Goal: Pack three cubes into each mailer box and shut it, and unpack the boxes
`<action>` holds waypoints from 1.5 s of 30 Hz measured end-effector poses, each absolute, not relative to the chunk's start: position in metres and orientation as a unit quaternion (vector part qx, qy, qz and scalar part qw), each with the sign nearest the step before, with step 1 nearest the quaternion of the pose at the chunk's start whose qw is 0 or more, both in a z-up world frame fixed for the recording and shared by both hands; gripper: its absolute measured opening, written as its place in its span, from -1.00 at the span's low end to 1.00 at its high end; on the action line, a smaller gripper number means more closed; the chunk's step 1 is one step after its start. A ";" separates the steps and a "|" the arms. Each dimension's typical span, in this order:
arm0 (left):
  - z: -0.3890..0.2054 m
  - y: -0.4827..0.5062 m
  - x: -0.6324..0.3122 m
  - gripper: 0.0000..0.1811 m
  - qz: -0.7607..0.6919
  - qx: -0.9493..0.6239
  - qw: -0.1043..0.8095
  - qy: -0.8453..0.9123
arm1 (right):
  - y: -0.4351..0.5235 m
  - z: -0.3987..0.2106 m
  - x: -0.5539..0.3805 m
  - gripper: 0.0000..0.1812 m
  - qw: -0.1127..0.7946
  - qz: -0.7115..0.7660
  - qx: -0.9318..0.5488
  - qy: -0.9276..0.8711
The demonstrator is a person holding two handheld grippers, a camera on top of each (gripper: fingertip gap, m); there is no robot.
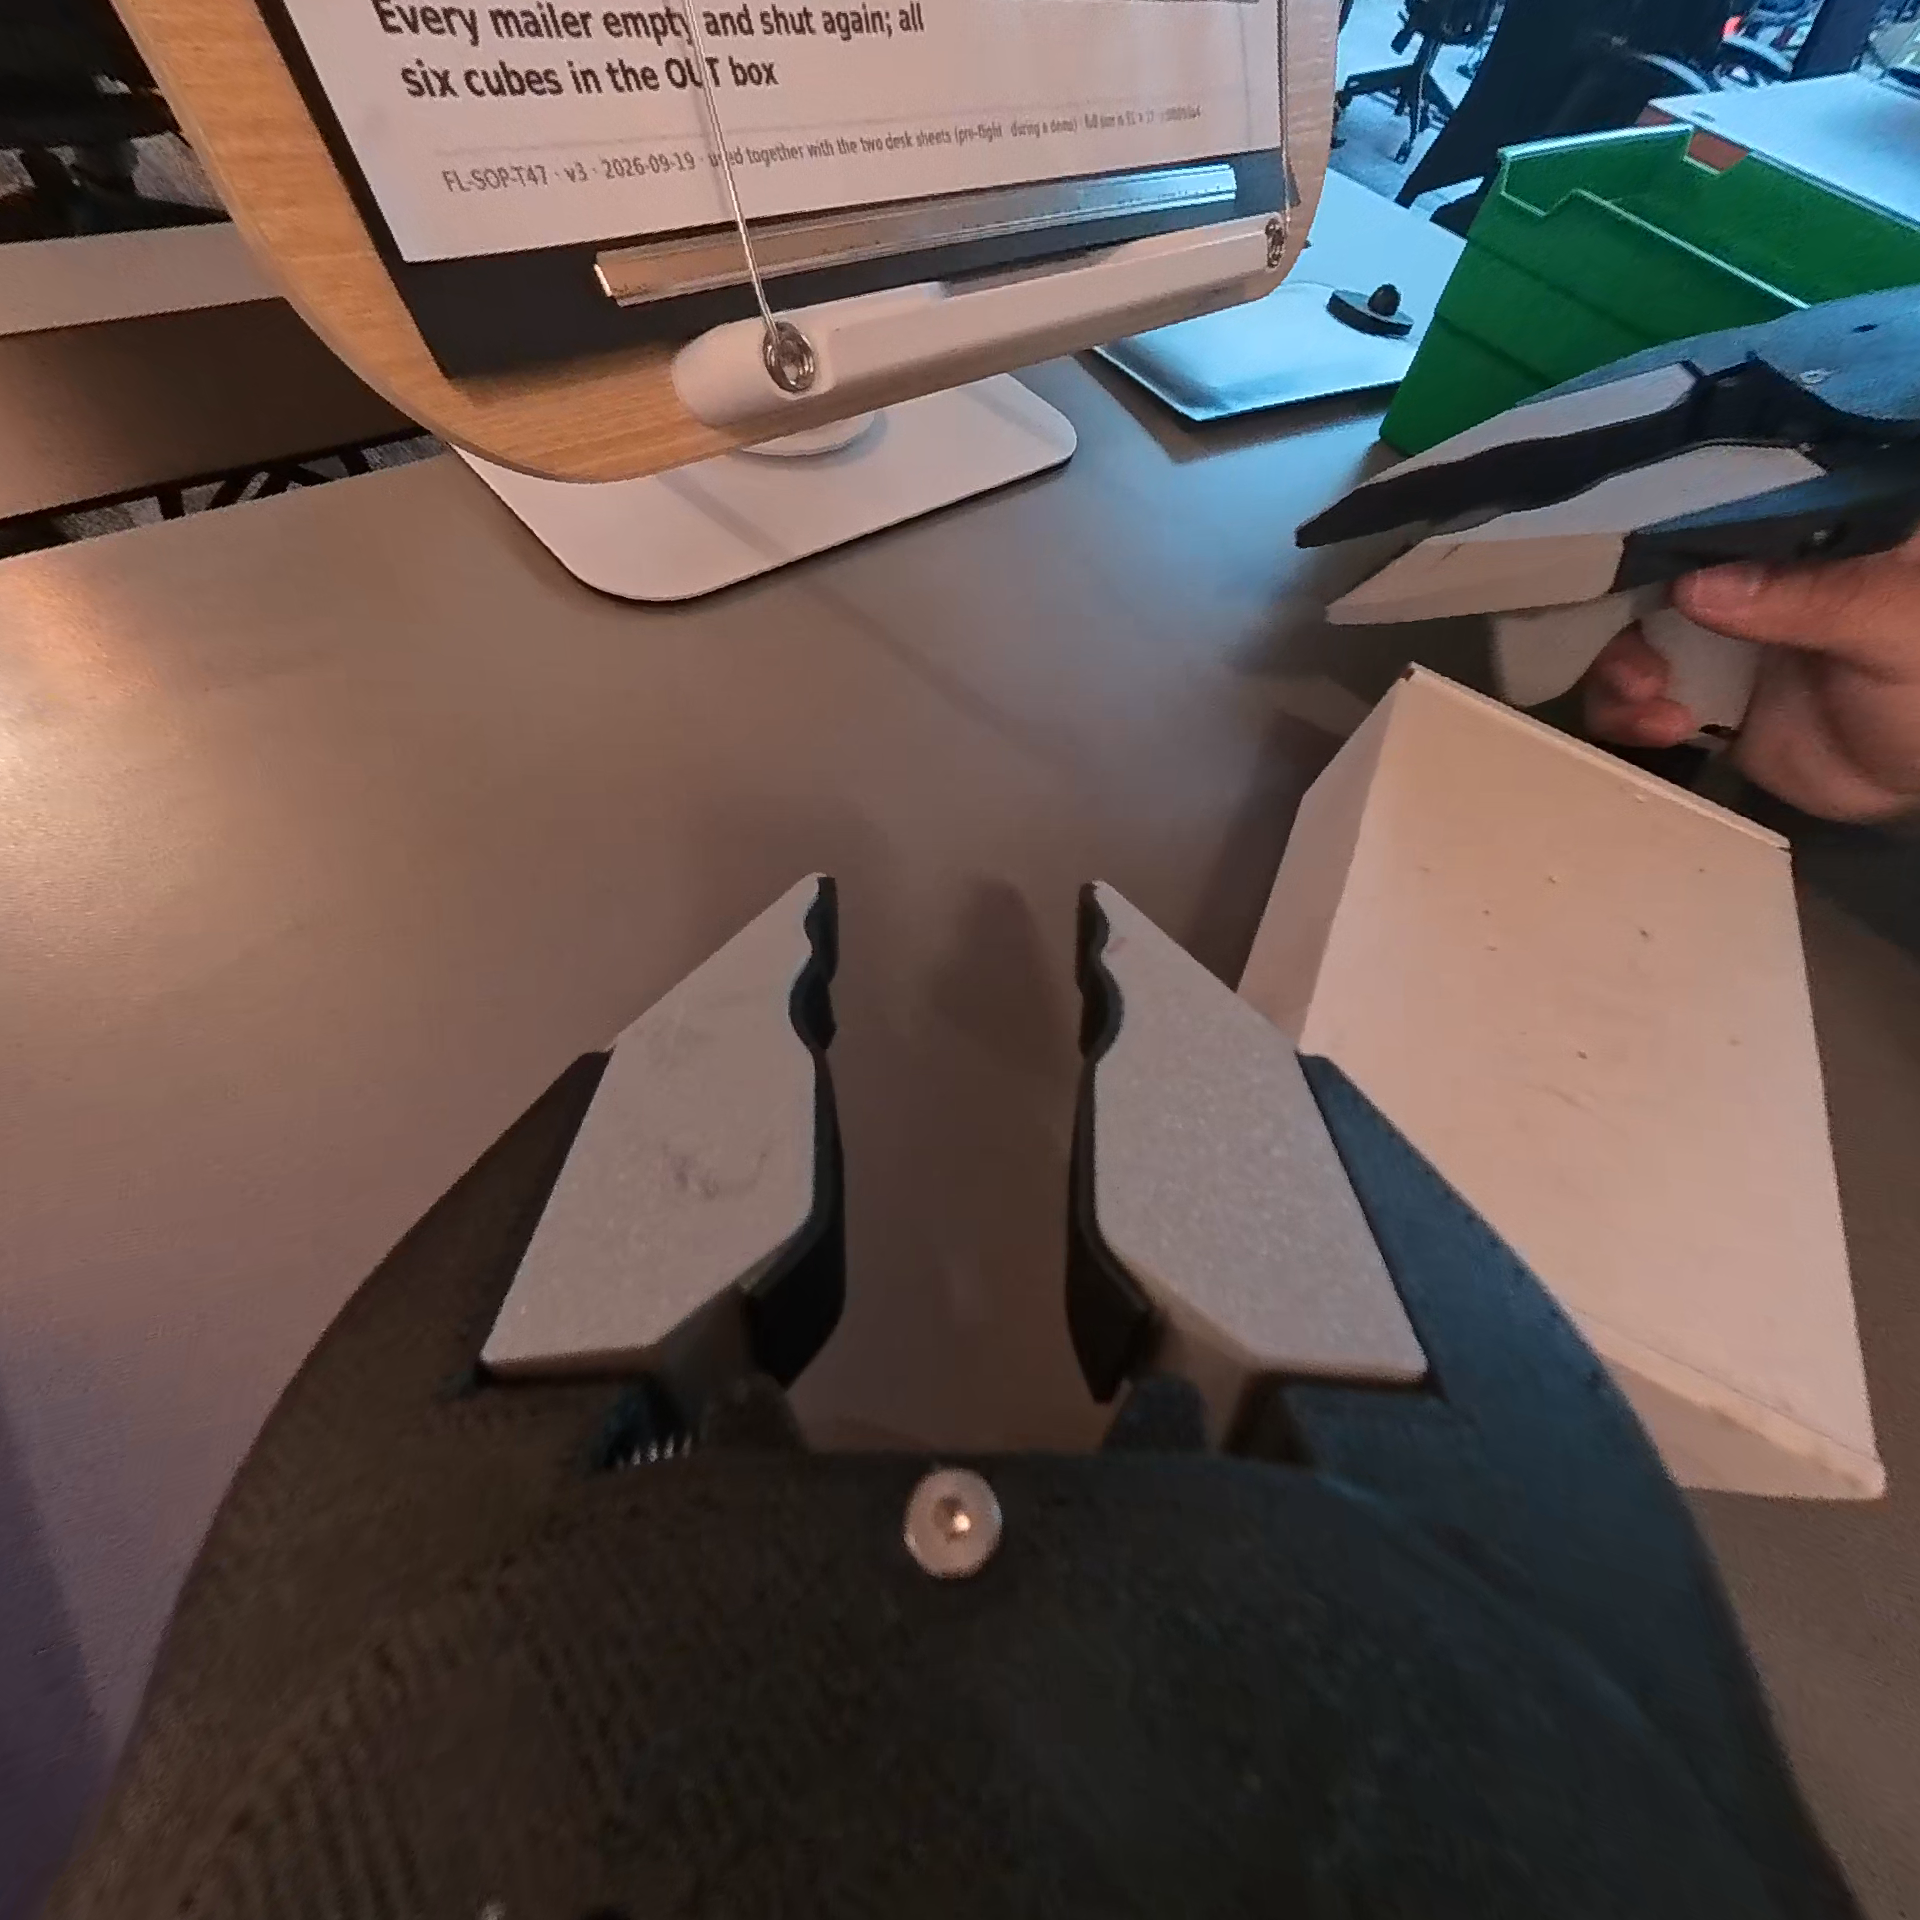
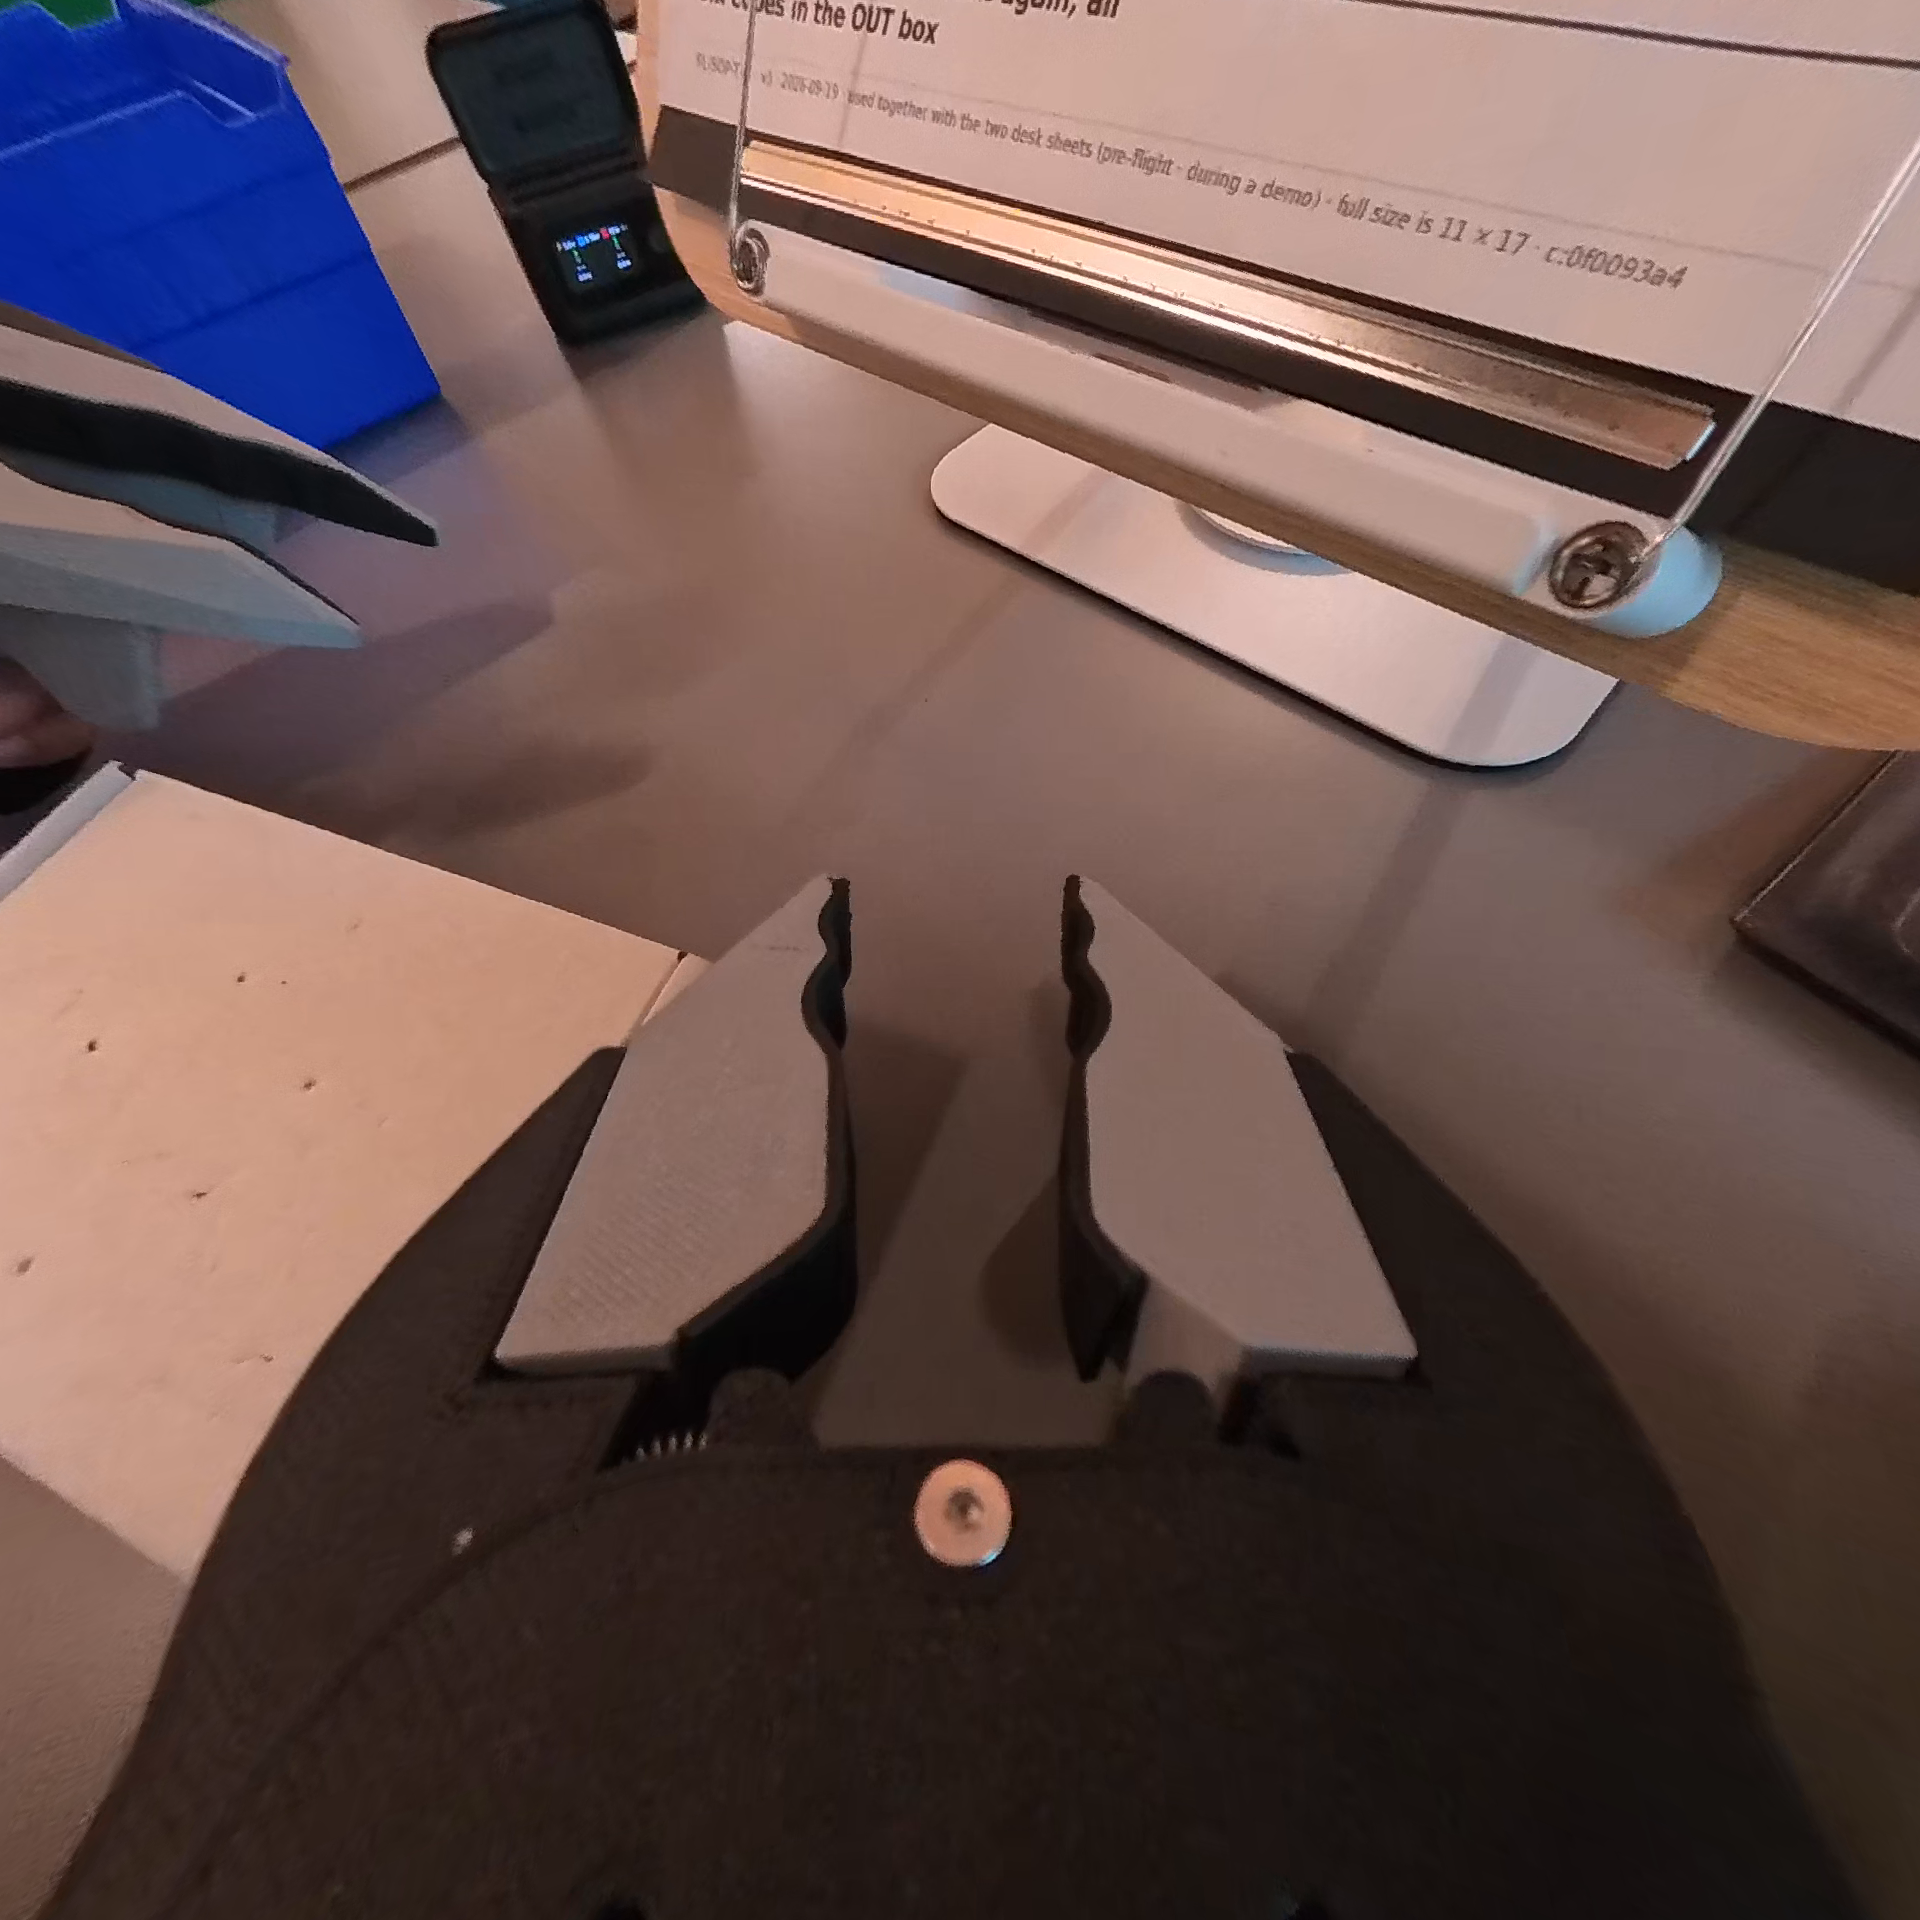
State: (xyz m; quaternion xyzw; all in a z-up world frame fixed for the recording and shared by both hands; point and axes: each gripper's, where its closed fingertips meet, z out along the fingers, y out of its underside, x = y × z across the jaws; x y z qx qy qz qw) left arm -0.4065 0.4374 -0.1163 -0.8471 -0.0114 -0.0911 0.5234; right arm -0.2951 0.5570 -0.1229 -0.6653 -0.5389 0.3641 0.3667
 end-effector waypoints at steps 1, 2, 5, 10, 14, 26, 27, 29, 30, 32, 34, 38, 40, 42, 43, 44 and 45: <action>-0.116 0.437 -0.407 -0.51 -0.090 -0.847 0.523 -0.011 | 0.557 -0.123 -0.295 -0.57 0.369 0.360 -0.664 -0.541; -0.117 0.437 -0.407 -0.51 -0.089 -0.847 0.523 -0.011 | 0.557 -0.123 -0.295 -0.58 0.371 0.355 -0.663 -0.544; -0.117 0.437 -0.407 -0.51 -0.086 -0.848 0.524 -0.009 | 0.556 -0.124 -0.295 -0.58 0.376 0.344 -0.660 -0.552; -0.116 0.438 -0.406 -0.52 -0.082 -0.846 0.526 -0.007 | 0.554 -0.125 -0.296 -0.58 0.382 0.336 -0.655 -0.559; -0.115 0.437 -0.409 -0.52 -0.068 -0.847 0.527 -0.004 | 0.553 -0.126 -0.298 -0.58 0.383 0.334 -0.654 -0.561; -0.114 0.437 -0.404 -0.52 -0.067 -0.847 0.527 0.009 | 0.549 -0.128 -0.300 -0.58 0.383 0.325 -0.649 -0.572; -0.113 0.437 -0.403 -0.52 -0.067 -0.847 0.527 0.009 | 0.549 -0.127 -0.299 -0.58 0.383 0.327 -0.649 -0.570; -0.113 0.437 -0.403 -0.52 -0.066 -0.847 0.528 0.009 | 0.548 -0.125 -0.299 -0.58 0.383 0.331 -0.647 -0.569; -0.113 0.437 -0.403 -0.52 -0.066 -0.846 0.528 0.009 | 0.548 -0.124 -0.299 -0.58 0.384 0.332 -0.647 -0.569; -0.114 0.437 -0.403 -0.52 -0.066 -0.847 0.527 0.010 | 0.548 -0.124 -0.299 -0.58 0.385 0.331 -0.646 -0.571; -0.114 0.438 -0.402 -0.52 -0.066 -0.847 0.527 0.011 | 0.548 -0.123 -0.299 -0.58 0.386 0.330 -0.644 -0.572; -0.114 0.438 -0.401 -0.52 -0.064 -0.848 0.525 0.015 | 0.546 -0.124 -0.299 -0.57 0.386 0.328 -0.644 -0.573; -0.114 0.437 -0.400 -0.52 -0.062 -0.849 0.525 0.020 | 0.546 -0.124 -0.299 -0.58 0.384 0.327 -0.644 -0.575; -0.110 0.436 -0.397 -0.52 -0.063 -0.847 0.527 0.032 | 0.546 -0.122 -0.298 -0.57 0.386 0.324 -0.642 -0.577; -0.107 0.435 -0.395 -0.53 -0.064 -0.845 0.529 0.044 | 0.548 -0.121 -0.296 -0.56 0.388 0.318 -0.642 -0.580; -0.103 0.433 -0.392 -0.55 -0.062 -0.842 0.533 0.063 | 0.549 -0.120 -0.294 -0.55 0.389 0.309 -0.643 -0.583; -0.099 0.432 -0.390 -0.58 -0.055 -0.837 0.539 0.082 | 0.550 -0.119 -0.291 -0.54 0.388 0.302 -0.645 -0.586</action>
